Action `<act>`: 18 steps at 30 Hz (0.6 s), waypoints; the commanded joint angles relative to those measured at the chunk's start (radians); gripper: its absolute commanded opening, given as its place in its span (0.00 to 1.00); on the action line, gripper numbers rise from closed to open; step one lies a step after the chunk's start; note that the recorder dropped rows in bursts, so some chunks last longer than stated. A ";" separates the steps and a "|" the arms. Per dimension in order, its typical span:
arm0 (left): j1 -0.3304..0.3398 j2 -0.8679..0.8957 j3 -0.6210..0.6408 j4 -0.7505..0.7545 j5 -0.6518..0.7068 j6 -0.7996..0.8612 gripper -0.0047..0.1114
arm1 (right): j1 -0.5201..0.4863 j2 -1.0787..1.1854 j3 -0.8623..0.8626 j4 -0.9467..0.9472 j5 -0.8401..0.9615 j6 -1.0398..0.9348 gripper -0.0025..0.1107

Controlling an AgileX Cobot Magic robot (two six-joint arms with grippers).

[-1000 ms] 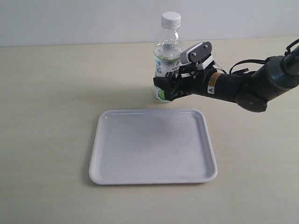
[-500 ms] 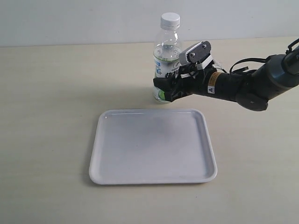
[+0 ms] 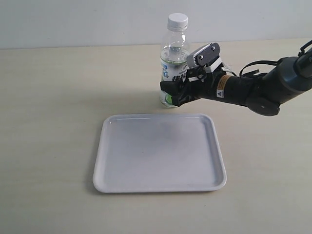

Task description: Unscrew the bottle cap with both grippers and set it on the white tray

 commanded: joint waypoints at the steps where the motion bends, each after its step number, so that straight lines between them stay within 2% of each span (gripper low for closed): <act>1: -0.004 -0.005 0.001 -0.008 -0.125 -0.104 0.04 | 0.002 -0.007 -0.004 0.037 0.028 -0.008 0.02; 3: -0.004 0.015 -0.039 -0.008 -0.040 -0.084 0.04 | 0.002 -0.007 -0.004 0.044 0.028 -0.011 0.02; 4: -0.004 0.115 -0.086 0.001 0.043 -0.074 0.04 | 0.002 -0.007 -0.004 0.069 0.028 -0.022 0.02; 5: -0.005 0.172 -0.108 0.028 0.052 -0.072 0.04 | 0.002 -0.007 -0.004 0.081 0.028 -0.027 0.02; 6: -0.010 0.342 -0.182 0.127 0.050 -0.078 0.04 | 0.002 -0.007 -0.004 0.092 0.032 -0.027 0.02; 7: -0.017 0.440 -0.221 0.176 0.048 -0.078 0.04 | 0.002 -0.007 -0.004 0.092 0.034 -0.027 0.02; 8: -0.056 0.640 -0.343 0.286 0.048 -0.082 0.04 | 0.002 -0.007 -0.004 0.085 0.051 -0.027 0.02; 9: -0.080 0.716 -0.397 0.333 0.052 -0.082 0.04 | 0.002 -0.007 -0.004 0.083 0.059 -0.027 0.02; 10: -0.151 0.892 -0.541 0.436 0.084 -0.082 0.04 | 0.002 -0.007 -0.004 0.069 0.069 -0.032 0.02; 14: -0.283 1.139 -0.828 0.536 0.264 -0.029 0.04 | 0.002 -0.007 -0.006 -0.037 0.065 -0.055 0.02; 17: -0.364 1.284 -1.011 0.515 0.415 0.209 0.04 | 0.002 -0.007 -0.006 -0.112 0.094 -0.051 0.02; 18: -0.386 1.324 -1.072 0.474 0.469 0.334 0.04 | 0.002 -0.007 -0.006 -0.125 0.113 -0.051 0.02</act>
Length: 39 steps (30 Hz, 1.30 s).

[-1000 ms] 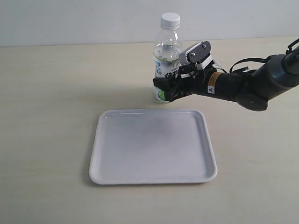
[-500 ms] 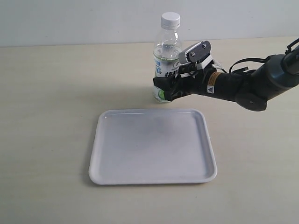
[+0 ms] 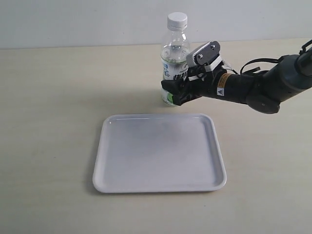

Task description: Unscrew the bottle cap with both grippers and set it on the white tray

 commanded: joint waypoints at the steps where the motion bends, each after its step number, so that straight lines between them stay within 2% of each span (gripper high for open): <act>1: -0.109 0.191 -0.265 -0.108 0.244 0.457 0.04 | 0.002 0.000 0.002 -0.112 0.094 -0.014 0.02; 4: -0.113 0.299 -0.439 -0.412 0.423 0.908 0.04 | 0.002 0.000 0.002 -0.112 0.135 -0.045 0.02; 6: -0.097 0.377 -0.538 -0.546 0.567 1.117 0.04 | 0.002 0.000 0.002 -0.112 0.150 -0.066 0.02; 8: -0.082 0.505 -0.683 -0.592 0.766 1.228 0.04 | 0.002 0.000 0.002 -0.112 0.150 -0.068 0.02; 12: -0.084 0.626 -0.865 -0.594 0.958 1.331 0.04 | 0.002 0.000 0.002 -0.112 0.150 -0.093 0.02; 14: -0.084 0.655 -0.914 -0.636 0.948 1.344 0.04 | 0.002 0.000 0.002 -0.112 0.150 -0.114 0.02; 17: -0.084 0.668 -0.924 -0.790 0.849 1.386 0.04 | 0.002 0.000 0.002 -0.112 0.150 -0.122 0.02; 22: -0.115 0.686 -0.924 -1.028 0.801 1.705 0.04 | 0.002 0.000 0.002 -0.112 0.150 -0.129 0.02; 26: -0.169 0.695 -0.924 -1.047 0.740 1.843 0.04 | 0.002 0.000 0.002 -0.112 0.152 -0.139 0.02; 31: -0.221 0.703 -0.924 -1.037 0.718 1.848 0.05 | 0.002 0.000 0.002 -0.112 0.152 -0.147 0.02; 33: -0.232 0.707 -0.924 -1.043 0.696 1.842 0.10 | 0.002 0.000 0.002 -0.112 0.152 -0.176 0.02; 39: -0.249 0.711 -0.924 -1.050 0.691 1.836 0.35 | 0.002 0.000 0.002 -0.121 0.162 -0.277 0.02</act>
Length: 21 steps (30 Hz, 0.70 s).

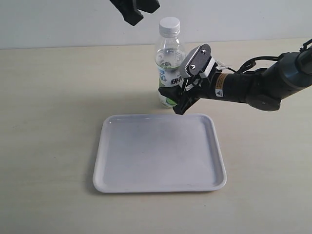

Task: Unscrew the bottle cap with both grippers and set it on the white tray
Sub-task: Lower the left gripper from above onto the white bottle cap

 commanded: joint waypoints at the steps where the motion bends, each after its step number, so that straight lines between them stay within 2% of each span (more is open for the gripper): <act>1: -0.010 0.004 -0.005 -0.016 -0.003 -0.006 0.40 | -0.001 0.012 0.006 -0.040 0.128 -0.087 0.02; 5: -0.010 0.004 -0.005 -0.020 0.016 -0.006 0.57 | -0.001 0.012 0.006 -0.040 0.157 -0.115 0.02; 7: -0.012 0.006 -0.005 -0.020 0.032 -0.006 0.62 | -0.001 0.012 0.006 -0.040 0.166 -0.130 0.02; 15: -0.023 0.044 -0.005 -0.001 0.056 0.002 0.62 | -0.001 0.012 0.006 -0.040 0.186 -0.160 0.02; 18: -0.056 0.047 -0.005 0.093 0.053 0.000 0.62 | -0.001 0.012 0.006 -0.040 0.203 -0.158 0.02; 21: -0.087 0.053 -0.005 0.145 -0.007 -0.002 0.62 | -0.001 0.012 0.006 -0.040 0.208 -0.158 0.02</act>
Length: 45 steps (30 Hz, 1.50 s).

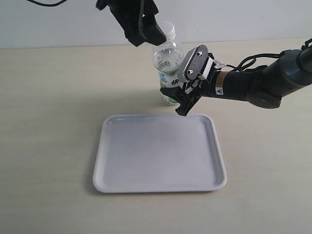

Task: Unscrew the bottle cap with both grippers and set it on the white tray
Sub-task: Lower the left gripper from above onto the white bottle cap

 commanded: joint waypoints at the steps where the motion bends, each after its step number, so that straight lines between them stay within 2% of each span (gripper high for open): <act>1: -0.045 0.006 -0.005 0.060 -0.074 -0.002 0.62 | -0.001 0.024 0.009 -0.035 0.174 -0.029 0.02; 12: -0.047 0.019 -0.005 0.122 -0.076 -0.052 0.62 | -0.001 0.024 0.009 -0.035 0.186 -0.027 0.02; 22: -0.047 0.025 -0.005 0.116 -0.087 -0.055 0.62 | -0.001 0.024 0.009 -0.035 0.187 -0.024 0.02; 24: -0.047 0.026 -0.005 0.116 -0.087 -0.067 0.60 | -0.001 0.024 0.009 -0.035 0.187 -0.024 0.02; 30: -0.047 0.029 -0.005 0.120 -0.087 -0.082 0.45 | -0.001 0.024 0.009 -0.035 0.187 -0.026 0.02; 45: -0.047 0.031 -0.005 0.118 -0.108 -0.080 0.45 | -0.001 0.024 0.009 -0.037 0.187 -0.026 0.02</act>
